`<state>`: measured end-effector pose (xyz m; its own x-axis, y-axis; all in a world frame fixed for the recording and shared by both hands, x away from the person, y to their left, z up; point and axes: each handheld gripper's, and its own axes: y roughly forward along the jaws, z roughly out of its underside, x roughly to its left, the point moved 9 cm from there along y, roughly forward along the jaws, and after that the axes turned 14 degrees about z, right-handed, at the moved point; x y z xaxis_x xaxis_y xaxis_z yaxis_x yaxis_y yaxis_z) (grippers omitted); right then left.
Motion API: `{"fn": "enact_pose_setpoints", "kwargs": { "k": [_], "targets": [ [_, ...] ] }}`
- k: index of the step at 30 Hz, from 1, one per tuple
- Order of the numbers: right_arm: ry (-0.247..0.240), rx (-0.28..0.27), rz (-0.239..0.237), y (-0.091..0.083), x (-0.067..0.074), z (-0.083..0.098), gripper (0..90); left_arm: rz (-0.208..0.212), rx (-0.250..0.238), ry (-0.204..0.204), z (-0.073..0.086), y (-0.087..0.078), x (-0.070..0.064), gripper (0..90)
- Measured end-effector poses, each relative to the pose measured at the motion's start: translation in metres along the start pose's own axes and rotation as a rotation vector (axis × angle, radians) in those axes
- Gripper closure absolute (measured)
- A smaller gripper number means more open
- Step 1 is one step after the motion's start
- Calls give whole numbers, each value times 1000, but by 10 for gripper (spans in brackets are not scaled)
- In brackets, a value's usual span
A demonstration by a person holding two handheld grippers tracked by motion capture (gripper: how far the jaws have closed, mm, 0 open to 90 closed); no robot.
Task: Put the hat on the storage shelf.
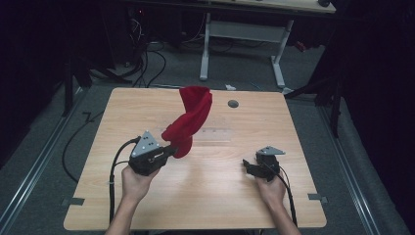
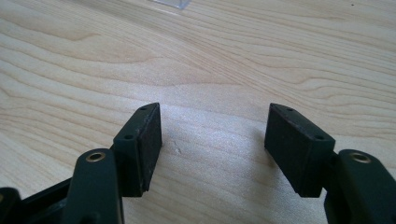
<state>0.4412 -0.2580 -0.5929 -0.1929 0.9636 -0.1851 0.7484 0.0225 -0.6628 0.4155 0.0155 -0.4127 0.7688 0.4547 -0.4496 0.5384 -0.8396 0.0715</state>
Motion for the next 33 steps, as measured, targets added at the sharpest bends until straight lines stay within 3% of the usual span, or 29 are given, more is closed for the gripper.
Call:
{"fn": "enact_pose_setpoints", "kwargs": {
  "k": [9, 12, 23, 33],
  "targets": [
    [-1, 0, 0, 0, 0, 0, 367, -45, -48, 25, -20, 4, 18, 862],
    [-1, 0, 0, 0, 0, 0, 366, -72, -50, 43, -25, 8, 31, 862],
    [0, 1, 0, 0, 0, 0, 365, -155, -84, 52, -37, 11, 70, 862],
    [0, 1, -1, 0, 0, 0, 362, -234, -108, 72, -40, 14, 103, 862]
  ]
}}
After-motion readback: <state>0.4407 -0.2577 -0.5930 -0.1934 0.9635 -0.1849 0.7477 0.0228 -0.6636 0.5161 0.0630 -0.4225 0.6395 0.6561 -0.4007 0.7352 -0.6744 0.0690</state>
